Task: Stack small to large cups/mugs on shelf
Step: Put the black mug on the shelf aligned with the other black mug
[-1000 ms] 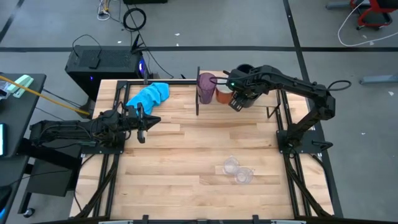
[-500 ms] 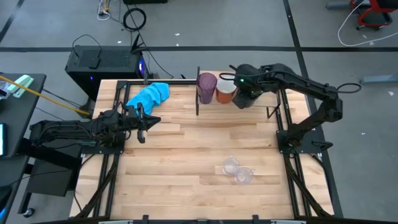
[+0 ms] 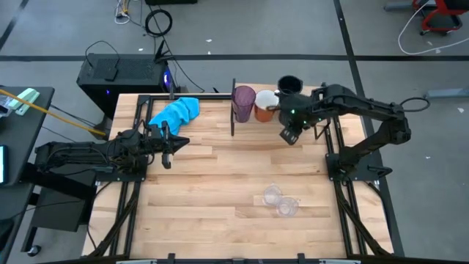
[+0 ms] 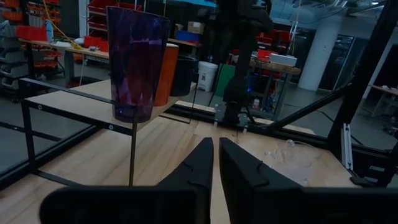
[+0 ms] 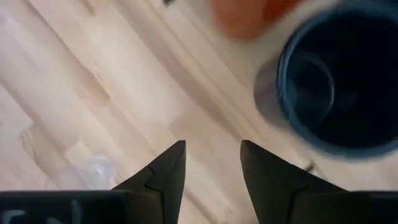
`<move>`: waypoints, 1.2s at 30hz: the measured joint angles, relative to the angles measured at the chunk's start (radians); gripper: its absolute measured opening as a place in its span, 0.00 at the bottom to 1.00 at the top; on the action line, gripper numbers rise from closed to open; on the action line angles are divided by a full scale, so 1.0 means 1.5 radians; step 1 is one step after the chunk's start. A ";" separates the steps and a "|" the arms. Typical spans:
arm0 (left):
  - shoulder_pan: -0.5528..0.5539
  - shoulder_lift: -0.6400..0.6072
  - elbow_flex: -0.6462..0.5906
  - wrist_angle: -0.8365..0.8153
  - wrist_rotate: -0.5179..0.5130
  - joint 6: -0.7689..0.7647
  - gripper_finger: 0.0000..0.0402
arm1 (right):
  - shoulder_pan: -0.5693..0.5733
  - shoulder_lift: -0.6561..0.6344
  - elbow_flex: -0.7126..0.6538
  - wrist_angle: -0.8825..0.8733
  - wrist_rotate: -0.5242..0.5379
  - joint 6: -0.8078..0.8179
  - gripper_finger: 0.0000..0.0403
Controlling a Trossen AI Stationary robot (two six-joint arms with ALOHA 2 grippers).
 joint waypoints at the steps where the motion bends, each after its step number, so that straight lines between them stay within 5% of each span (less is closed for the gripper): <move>1: 0.000 0.000 0.000 0.000 0.000 0.000 0.08 | 0.009 0.000 -0.005 -0.013 0.000 0.016 0.40; 11: 0.000 0.000 0.000 -0.001 0.000 -0.008 0.09 | 0.013 -0.007 -0.120 -0.050 0.074 0.101 0.38; 21: 0.000 0.000 0.000 -0.001 0.000 -0.018 0.09 | -0.033 -0.007 -0.139 -0.020 0.159 0.107 0.37; 36: 0.000 0.000 0.000 -0.002 0.000 -0.017 0.09 | -0.052 -0.007 -0.139 0.011 0.160 0.089 0.37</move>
